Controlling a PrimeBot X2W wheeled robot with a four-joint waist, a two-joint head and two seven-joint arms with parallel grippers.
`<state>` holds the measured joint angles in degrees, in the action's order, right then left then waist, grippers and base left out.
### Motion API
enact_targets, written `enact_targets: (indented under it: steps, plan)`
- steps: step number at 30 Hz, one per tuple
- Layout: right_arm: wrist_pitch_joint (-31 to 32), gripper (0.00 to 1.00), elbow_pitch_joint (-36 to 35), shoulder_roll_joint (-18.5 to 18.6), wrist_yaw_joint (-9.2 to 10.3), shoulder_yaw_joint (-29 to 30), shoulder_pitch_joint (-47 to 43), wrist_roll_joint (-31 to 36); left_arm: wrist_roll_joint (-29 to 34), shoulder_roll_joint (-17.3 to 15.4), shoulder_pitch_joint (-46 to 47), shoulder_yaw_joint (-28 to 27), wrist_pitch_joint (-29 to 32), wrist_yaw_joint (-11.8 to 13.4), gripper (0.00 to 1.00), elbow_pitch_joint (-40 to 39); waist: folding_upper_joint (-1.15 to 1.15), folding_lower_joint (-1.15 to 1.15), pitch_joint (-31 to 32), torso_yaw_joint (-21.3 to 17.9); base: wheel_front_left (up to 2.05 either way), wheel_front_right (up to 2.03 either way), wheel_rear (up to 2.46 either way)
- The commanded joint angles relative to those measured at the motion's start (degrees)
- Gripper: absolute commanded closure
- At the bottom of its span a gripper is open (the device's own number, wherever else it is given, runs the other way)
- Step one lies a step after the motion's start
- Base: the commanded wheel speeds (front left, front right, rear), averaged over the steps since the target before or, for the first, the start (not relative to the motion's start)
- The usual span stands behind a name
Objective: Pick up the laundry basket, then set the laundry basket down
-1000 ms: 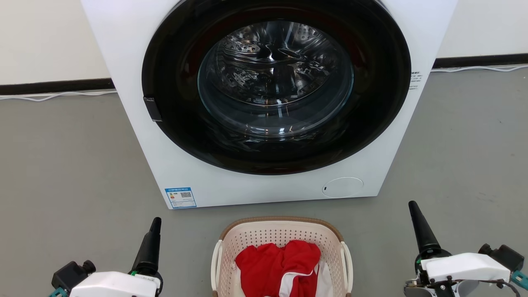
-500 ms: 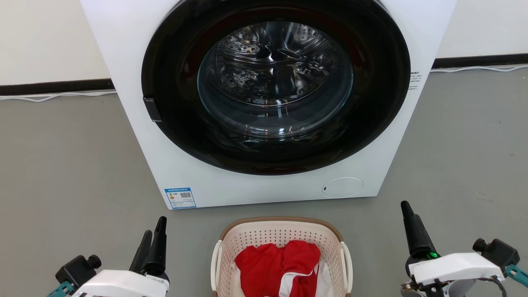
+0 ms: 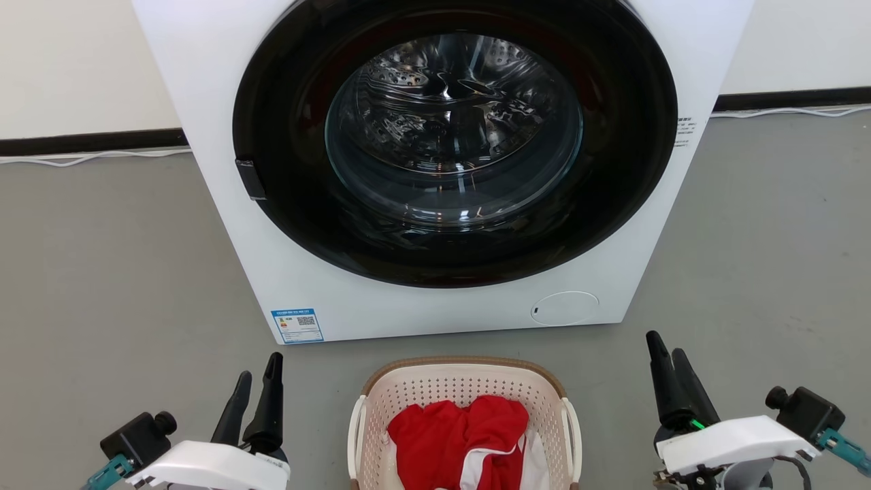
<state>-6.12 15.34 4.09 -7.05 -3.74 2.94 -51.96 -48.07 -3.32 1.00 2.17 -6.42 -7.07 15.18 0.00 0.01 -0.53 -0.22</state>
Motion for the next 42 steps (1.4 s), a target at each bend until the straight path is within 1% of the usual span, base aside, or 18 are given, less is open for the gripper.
enact_targets:
  steps: [1, 42]
  plan:
    - [-1.0, 0.0, -1.4, 0.6, -0.28, -1.1, 3.4, 1.7, 2.0, -0.6, 3.3, -0.8, -0.7, -0.3, 0.0, -1.8, 0.0, 0.0, 0.0, 0.0, 0.0, 0.0, 0.0]
    - [-7.7, 0.0, -0.7, 1.6, -0.42, -6.5, 4.7, 23.3, 25.1, -1.6, 4.3, 2.3, -7.4, -0.4, 0.0, -3.2, 0.0, 0.0, -0.4, -0.4, 0.0, 0.0, 0.0]
